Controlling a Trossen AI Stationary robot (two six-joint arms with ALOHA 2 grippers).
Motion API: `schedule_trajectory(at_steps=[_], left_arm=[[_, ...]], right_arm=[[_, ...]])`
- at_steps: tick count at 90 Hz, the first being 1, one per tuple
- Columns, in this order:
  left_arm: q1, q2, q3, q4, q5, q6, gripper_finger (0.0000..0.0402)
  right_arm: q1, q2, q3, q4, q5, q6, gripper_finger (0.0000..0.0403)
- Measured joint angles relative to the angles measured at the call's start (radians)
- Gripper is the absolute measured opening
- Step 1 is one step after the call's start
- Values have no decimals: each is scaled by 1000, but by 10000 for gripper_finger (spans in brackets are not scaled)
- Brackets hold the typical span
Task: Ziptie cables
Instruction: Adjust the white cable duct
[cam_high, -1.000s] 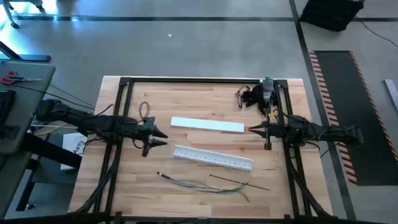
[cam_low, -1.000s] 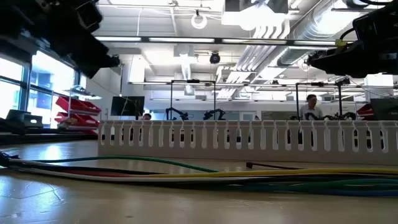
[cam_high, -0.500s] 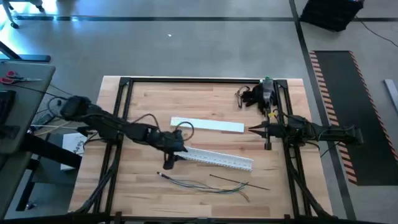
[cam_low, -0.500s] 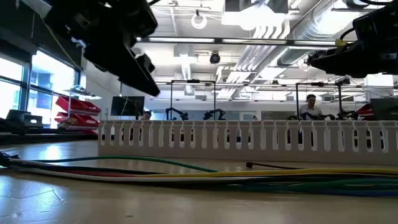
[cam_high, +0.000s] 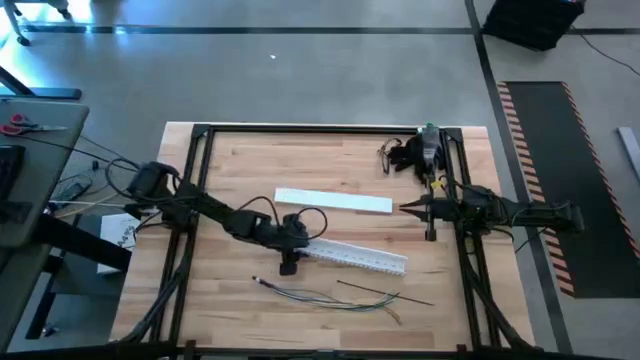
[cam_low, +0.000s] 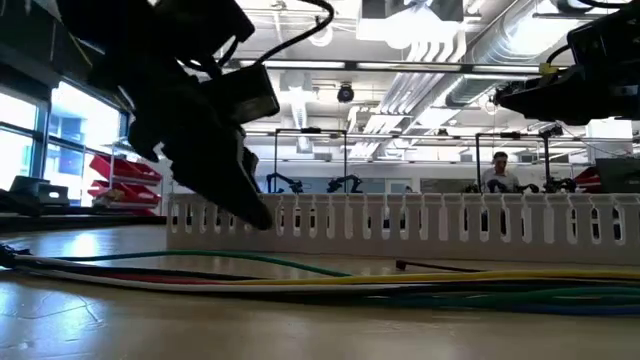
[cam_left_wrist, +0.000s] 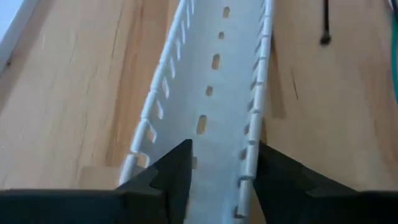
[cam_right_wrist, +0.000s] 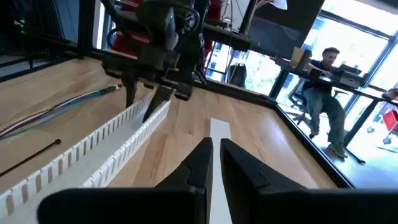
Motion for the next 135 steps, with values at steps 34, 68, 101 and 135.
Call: schedule_trajectory(at_steps=[34,68,101,135], left_arm=[[86,-2,0,-7,-50,-56,2],[294,-5,2,-61,-7,142,0],[415,-3,1,-141,41,328,6],[419,-149,-5,-273,11,352,131]], right_arm=[[0,0,0,0,0,0,16],[0,0,0,0,0,0,16],[0,0,0,0,0,0,16],[0,0,0,0,0,0,16]])
